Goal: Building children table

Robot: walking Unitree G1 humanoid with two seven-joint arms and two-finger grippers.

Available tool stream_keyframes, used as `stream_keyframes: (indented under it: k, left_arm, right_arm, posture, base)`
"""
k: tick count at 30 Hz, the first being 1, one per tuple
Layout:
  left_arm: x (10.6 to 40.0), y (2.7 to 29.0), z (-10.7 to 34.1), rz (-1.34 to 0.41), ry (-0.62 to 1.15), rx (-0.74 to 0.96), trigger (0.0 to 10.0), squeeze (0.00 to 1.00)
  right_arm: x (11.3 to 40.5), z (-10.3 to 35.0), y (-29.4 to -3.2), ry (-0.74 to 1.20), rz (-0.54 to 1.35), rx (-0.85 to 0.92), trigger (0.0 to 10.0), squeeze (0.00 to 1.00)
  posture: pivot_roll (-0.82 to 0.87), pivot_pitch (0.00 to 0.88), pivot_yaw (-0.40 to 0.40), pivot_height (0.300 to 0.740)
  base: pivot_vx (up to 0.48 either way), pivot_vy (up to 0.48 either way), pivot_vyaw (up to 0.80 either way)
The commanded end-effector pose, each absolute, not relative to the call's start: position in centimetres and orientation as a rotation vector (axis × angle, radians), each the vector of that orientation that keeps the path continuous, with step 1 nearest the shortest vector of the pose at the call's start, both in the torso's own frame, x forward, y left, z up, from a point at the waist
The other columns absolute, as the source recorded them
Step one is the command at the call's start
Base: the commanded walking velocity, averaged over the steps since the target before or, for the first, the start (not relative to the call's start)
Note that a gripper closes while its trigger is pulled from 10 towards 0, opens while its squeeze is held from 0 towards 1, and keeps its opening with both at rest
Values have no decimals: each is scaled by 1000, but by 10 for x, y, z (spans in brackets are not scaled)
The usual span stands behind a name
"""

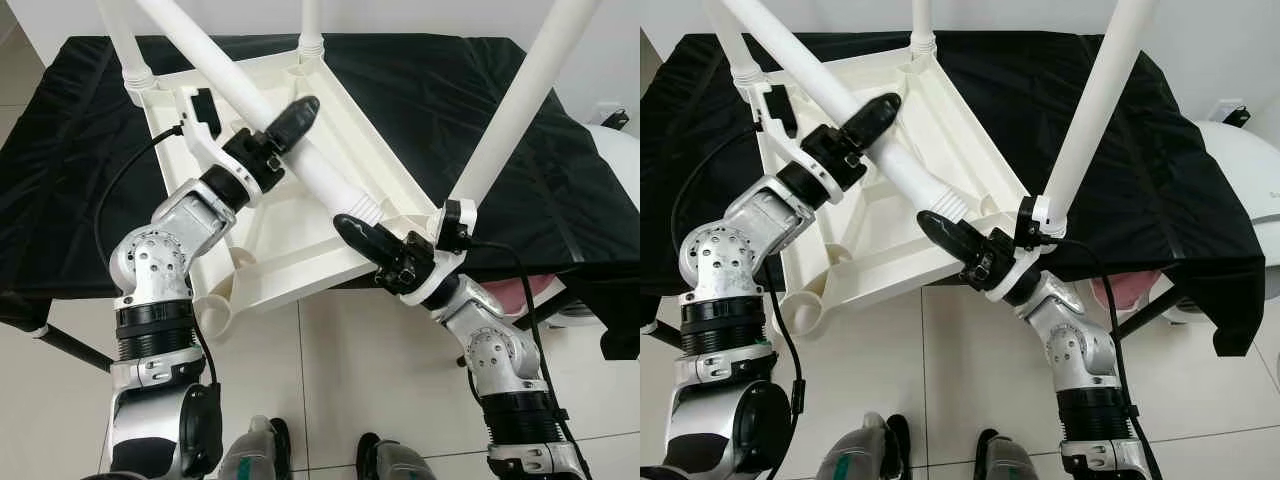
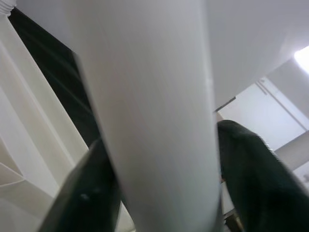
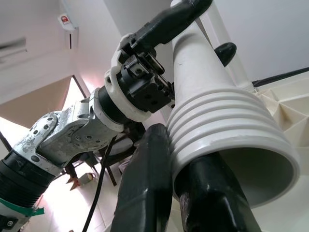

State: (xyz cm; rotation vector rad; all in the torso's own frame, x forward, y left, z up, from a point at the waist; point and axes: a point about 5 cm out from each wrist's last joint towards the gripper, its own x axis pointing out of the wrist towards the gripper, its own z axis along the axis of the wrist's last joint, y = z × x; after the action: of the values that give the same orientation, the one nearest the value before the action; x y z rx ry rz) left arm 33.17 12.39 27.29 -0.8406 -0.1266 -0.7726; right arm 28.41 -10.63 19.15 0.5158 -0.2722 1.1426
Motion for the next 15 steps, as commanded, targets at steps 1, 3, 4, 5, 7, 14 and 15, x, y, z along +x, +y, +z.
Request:
stream_keyframes:
  k: [1,3,4,5,7,14,15]
  left_arm:
    - [332,123,278,-795,-129,-872,0,0]
    - [332,125,279,-792,-134,-894,0,0]
    - [332,126,280,-792,-136,-894,0,0]
    - [332,126,281,-793,-136,-906,0,0]
    - [332,126,281,-795,-136,-918,0,0]
    - [332,129,284,-799,-142,-967,0,0]
    - [332,129,284,-799,-142,-967,0,0]
  right_arm:
    - [281,192,-106,-289,1156,521,10000,0]
    - [281,192,-106,-294,1151,516,10000,0]
    - [281,192,-106,-295,1151,515,10000,0]
    - [281,193,-106,-296,1152,516,10000,0]
    - [281,193,-106,-298,1154,513,10000,0]
    - [280,194,-106,-301,1158,515,10000,612]
    - [280,194,-106,-301,1158,515,10000,612]
  posture:
    - [-4,138,35,740]
    - [-4,138,35,740]
    - [-4,138,35,740]
    - [0,141,34,740]
    - [1,144,35,740]
    - [3,151,37,740]
    - [3,151,37,740]
  base:
    - [0,0,0]
    - [0,0,0]
    - [0,0,0]
    - [0,0,0]
    - [0,0,0]
    - [0,0,0]
    - [0,0,0]
